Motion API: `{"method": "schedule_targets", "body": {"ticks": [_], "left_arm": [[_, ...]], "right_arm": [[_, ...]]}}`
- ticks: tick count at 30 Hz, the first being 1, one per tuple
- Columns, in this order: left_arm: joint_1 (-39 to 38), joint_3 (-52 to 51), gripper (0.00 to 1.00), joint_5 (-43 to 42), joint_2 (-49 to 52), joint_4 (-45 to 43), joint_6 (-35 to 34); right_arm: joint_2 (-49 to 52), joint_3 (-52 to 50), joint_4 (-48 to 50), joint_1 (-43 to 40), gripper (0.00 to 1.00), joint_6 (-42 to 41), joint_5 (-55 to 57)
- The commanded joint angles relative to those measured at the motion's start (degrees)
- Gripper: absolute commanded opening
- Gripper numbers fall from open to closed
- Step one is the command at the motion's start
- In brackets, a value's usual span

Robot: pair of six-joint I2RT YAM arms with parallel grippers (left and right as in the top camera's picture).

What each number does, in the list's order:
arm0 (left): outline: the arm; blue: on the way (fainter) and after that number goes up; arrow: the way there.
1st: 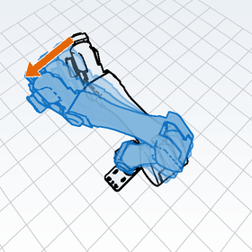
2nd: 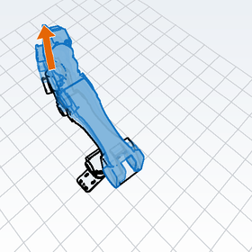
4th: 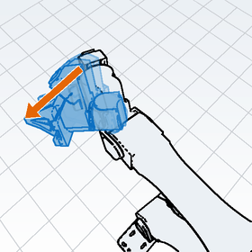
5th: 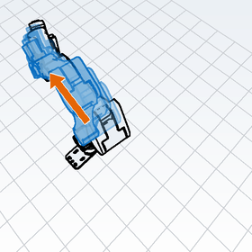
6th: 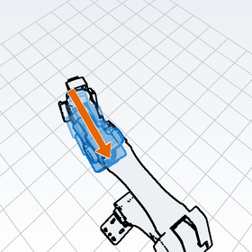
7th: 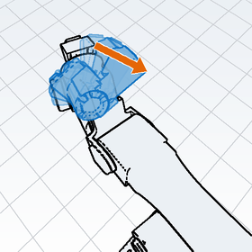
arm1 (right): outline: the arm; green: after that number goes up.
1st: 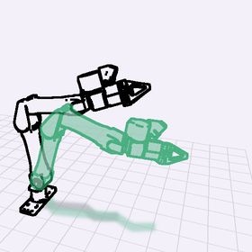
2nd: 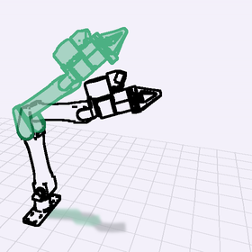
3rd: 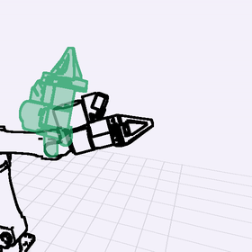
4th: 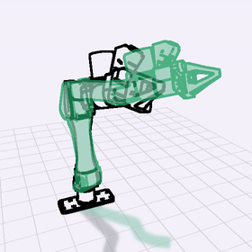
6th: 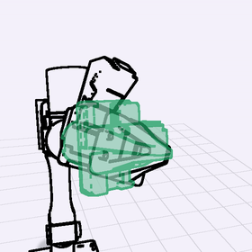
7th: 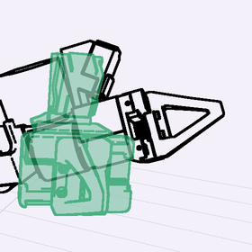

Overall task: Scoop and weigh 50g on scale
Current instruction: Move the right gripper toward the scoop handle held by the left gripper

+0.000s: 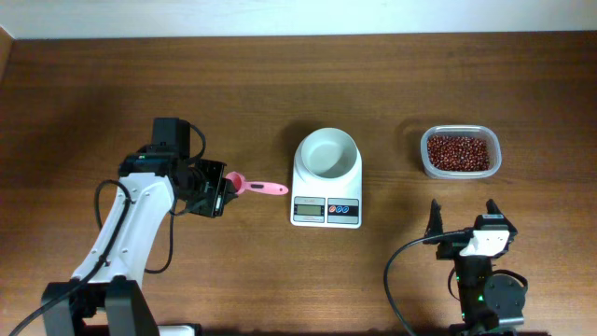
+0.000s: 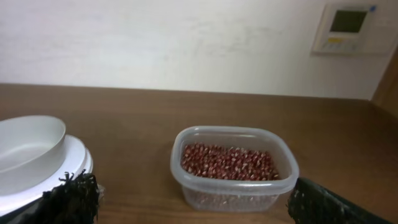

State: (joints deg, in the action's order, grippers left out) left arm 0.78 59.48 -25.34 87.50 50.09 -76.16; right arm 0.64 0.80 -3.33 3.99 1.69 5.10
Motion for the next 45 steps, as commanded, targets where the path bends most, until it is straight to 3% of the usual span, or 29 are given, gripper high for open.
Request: {"method": "schedule_targets", "body": {"ticks": [1, 4, 6, 7, 10, 12, 14, 17, 21, 23, 29, 33, 40, 45], "left_arm": [[-0.02, -0.42, 0.00, 1.01, -0.96, 1.05, -0.57], [-0.02, -0.42, 0.00, 2.03, -0.96, -0.90, -1.86], [0.00, -0.42, 0.00, 2.03, -0.96, -1.81, -1.81], [-0.02, -0.42, 0.00, 2.03, -0.96, -1.81, -1.81], [0.00, -0.42, 0.00, 2.23, -0.96, -1.84, -1.79], [0.11, -0.42, 0.00, 3.34, -0.96, -2.29, -1.81], [1.55, -0.42, 0.00, 3.72, -0.96, -2.47, -1.79], [0.92, -0.42, 0.00, 1.53, -0.98, -1.95, -0.02], [0.83, -0.42, 0.00, 1.11, -0.98, 2.29, 5.60], [0.72, -0.42, 0.00, 1.07, -0.98, 4.37, 10.60], [0.72, -0.39, 0.00, 1.14, -0.98, 5.57, 11.56], [0.72, -0.39, 0.00, 1.11, -0.98, 5.55, 11.58], [0.72, -0.42, 0.00, 1.14, -0.98, 5.64, 11.58], [0.72, -0.42, 0.00, 1.14, -0.98, 6.97, 11.58]], "right_arm": [[-0.44, -0.48, 2.27, 0.50, 0.99, -1.05, 1.64], [-0.44, -0.48, 2.32, 0.50, 0.99, -17.55, -4.96], [-0.44, -0.48, 2.23, 0.50, 0.99, -43.36, -11.76], [-0.44, -0.48, 2.01, 0.50, 0.99, -51.76, -14.16], [-0.44, -0.48, 1.84, 0.50, 0.99, -69.88, -19.56], [-0.44, -0.48, 1.84, 0.50, 0.99, -76.19, -24.74], [-0.44, -0.48, 1.84, 0.50, 0.99, -76.56, -33.27], [-0.44, -0.48, 1.84, 0.50, 0.99, -76.56, -36.79], [-0.44, -0.48, 1.55, 0.50, 0.99, -75.97, -36.41], [-0.44, -0.48, 1.25, 0.50, 0.99, -67.28, -37.05], [0.74, 3.28, -3.26, 0.44, 0.99, -65.02, -37.88], [7.65, 9.99, -9.38, 0.46, 0.98, -63.36, -37.99], [27.89, 20.70, -7.43, 0.48, 0.98, -60.35, -48.52], [33.27, 20.85, -3.50, 0.50, 0.99, -60.39, -55.08]]}}
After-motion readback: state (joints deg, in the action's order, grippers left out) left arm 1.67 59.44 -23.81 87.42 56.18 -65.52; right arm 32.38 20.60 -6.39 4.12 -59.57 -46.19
